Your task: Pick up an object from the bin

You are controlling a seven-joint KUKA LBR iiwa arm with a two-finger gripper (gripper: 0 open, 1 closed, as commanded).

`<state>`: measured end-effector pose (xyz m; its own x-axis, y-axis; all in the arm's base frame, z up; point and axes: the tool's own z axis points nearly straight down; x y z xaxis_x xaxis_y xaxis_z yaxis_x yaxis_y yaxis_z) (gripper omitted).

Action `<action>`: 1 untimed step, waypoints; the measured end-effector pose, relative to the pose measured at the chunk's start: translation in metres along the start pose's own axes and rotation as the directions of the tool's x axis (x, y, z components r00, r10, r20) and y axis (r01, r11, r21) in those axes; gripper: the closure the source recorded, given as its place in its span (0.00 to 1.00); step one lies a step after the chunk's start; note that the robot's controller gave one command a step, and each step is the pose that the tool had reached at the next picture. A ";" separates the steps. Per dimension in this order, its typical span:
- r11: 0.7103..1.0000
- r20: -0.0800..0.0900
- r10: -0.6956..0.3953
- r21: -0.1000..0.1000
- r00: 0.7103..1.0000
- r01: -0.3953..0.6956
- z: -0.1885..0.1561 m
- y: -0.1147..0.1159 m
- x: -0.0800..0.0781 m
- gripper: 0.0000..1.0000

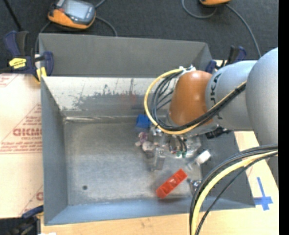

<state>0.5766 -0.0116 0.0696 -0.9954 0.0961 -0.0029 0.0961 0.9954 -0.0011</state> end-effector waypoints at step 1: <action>1.000 0.003 -0.001 0.000 1.000 0.001 -0.001 0.000 -0.001 1.00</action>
Offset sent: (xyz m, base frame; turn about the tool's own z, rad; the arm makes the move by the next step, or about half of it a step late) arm 0.0000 0.0000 0.0000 0.0000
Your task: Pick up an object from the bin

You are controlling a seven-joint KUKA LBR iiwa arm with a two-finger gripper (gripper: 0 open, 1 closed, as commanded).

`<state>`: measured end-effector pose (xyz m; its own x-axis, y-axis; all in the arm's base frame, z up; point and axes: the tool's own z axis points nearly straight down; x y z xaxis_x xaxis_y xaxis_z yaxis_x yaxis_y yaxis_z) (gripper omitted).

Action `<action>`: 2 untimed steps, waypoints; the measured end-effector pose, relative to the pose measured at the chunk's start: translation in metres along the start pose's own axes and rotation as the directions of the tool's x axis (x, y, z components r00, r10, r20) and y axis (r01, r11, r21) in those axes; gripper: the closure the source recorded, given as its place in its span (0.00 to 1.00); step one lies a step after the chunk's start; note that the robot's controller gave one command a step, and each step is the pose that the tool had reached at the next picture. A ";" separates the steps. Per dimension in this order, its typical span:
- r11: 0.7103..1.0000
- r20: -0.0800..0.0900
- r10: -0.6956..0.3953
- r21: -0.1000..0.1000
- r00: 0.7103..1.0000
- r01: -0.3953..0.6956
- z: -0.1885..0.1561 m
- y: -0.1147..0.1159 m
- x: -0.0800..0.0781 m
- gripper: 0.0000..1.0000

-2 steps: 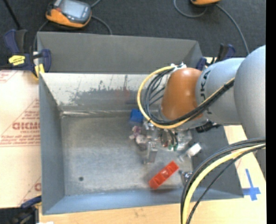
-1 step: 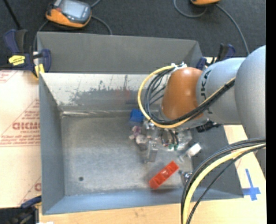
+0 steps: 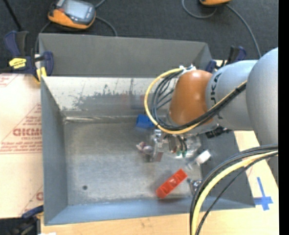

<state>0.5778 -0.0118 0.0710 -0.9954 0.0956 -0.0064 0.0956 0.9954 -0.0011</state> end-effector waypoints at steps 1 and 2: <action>1.000 0.002 0.000 -0.001 1.000 0.000 -0.043 -0.001 -0.003 1.00; 1.000 0.002 0.000 -0.001 1.000 0.000 -0.082 -0.002 -0.005 1.00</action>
Offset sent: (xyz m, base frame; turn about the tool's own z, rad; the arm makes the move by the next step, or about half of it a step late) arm 0.0000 -0.0001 0.0393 0.0000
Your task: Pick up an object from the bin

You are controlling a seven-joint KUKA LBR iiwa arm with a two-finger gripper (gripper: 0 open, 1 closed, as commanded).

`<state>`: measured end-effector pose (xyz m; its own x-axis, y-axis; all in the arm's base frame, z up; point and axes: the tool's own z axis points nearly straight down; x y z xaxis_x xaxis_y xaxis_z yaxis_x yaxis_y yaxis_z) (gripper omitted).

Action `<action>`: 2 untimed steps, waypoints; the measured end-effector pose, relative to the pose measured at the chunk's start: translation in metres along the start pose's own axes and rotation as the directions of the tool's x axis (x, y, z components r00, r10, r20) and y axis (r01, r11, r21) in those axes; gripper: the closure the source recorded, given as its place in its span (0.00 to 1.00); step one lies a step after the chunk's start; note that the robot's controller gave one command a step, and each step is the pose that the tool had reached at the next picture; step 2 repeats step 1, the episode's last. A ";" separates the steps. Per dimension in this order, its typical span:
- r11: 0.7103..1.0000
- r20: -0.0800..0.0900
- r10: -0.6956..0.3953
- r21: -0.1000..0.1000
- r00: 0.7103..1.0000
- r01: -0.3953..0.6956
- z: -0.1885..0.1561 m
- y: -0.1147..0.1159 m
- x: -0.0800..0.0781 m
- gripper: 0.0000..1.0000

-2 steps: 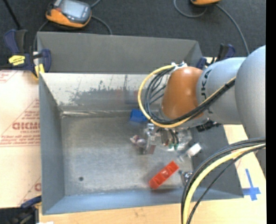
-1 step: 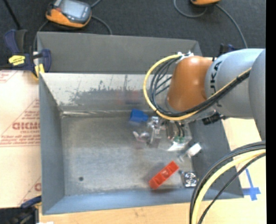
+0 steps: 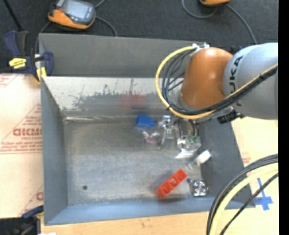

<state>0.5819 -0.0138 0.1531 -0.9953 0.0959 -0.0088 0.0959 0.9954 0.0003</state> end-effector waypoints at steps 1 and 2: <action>1.000 -0.002 0.000 0.000 1.000 0.000 -0.016 0.000 -0.002 1.00; 1.000 -0.002 0.000 0.000 1.000 0.000 -0.016 0.000 -0.002 1.00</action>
Offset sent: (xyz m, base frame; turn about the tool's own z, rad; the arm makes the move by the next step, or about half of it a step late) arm 0.0000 0.0000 0.0140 0.0000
